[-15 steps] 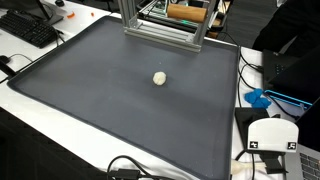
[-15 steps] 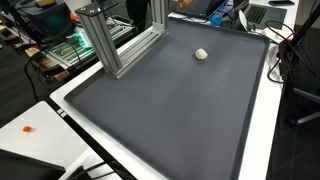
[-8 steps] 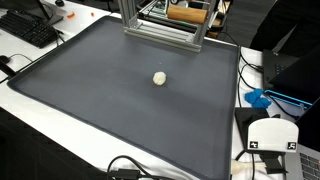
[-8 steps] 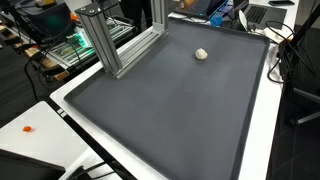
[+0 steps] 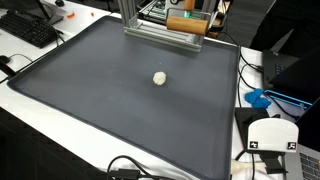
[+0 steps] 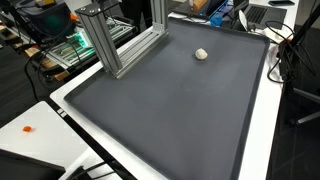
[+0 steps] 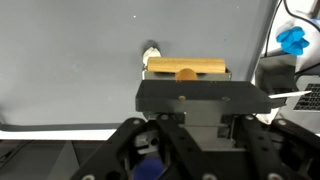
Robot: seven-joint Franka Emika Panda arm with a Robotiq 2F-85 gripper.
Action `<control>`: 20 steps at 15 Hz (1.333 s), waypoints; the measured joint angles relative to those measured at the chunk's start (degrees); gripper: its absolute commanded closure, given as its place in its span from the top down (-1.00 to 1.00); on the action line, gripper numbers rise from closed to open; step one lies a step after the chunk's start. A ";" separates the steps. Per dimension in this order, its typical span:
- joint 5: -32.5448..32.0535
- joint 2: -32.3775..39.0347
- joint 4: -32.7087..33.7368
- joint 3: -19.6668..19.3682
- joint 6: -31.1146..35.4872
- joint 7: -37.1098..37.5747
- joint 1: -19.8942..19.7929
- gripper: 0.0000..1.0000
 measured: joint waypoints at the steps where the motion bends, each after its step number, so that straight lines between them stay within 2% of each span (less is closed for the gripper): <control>1: -0.98 1.40 0.18 0.17 1.83 0.94 0.00 -0.56; 5: -6.55 8.09 1.72 0.51 5.89 5.63 -0.01 -0.56; 9: -11.49 13.87 3.98 0.04 6.14 9.45 0.05 -0.56; 20: -13.27 21.82 6.43 -3.66 8.71 9.75 1.96 -0.56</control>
